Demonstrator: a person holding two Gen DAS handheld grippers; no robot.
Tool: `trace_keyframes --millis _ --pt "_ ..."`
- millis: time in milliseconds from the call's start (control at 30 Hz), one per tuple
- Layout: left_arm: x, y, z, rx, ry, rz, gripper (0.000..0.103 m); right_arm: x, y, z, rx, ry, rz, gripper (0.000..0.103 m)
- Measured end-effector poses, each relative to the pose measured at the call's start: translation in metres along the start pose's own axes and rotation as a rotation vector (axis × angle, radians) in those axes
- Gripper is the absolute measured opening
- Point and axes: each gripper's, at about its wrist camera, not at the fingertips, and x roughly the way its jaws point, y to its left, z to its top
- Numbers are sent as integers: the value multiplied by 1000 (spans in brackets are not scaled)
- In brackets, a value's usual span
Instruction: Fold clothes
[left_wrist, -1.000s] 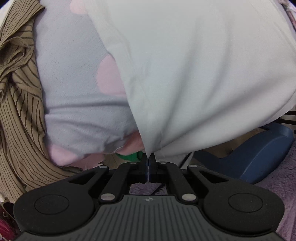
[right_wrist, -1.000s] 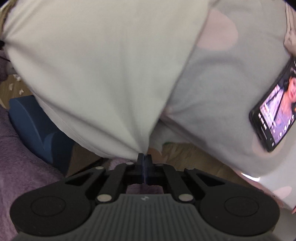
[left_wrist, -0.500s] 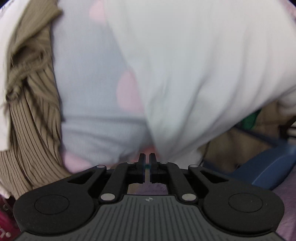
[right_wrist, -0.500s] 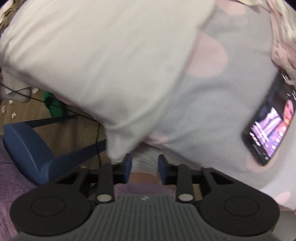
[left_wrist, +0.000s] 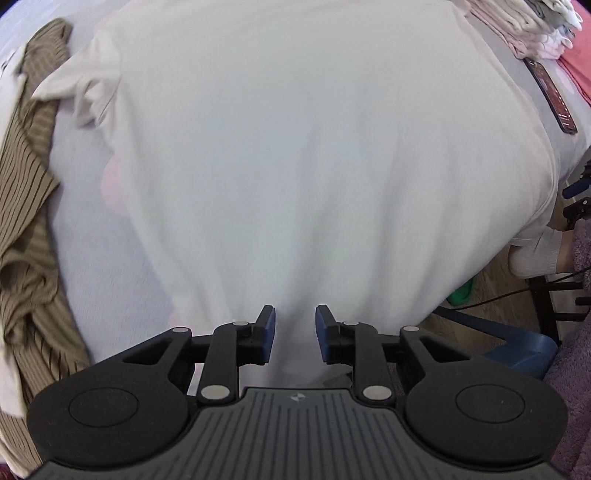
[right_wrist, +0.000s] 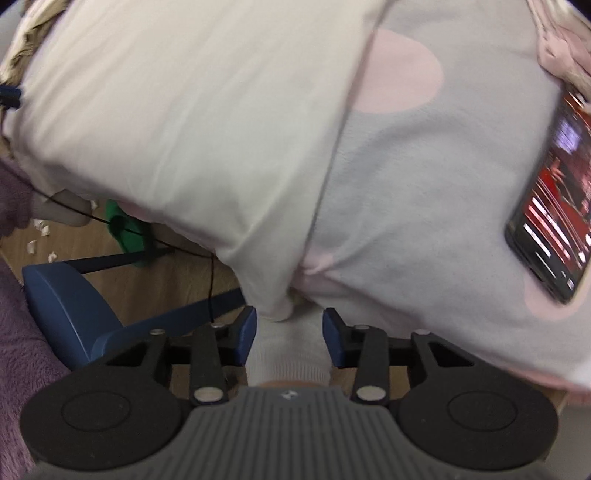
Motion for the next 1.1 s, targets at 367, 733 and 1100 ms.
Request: trace_keyframes --millis 367,733,1100 --pt "7 -18 16 51 -22 8 22 11 0 8 -94 -19 7 3" --pt "-21 -11 55 43 -95 -87 22 -61 3 -4 65 -130 12 2" --pt "-28 -85 158 164 -166 -134 38 -57 47 8 -2 -175 -21 2"
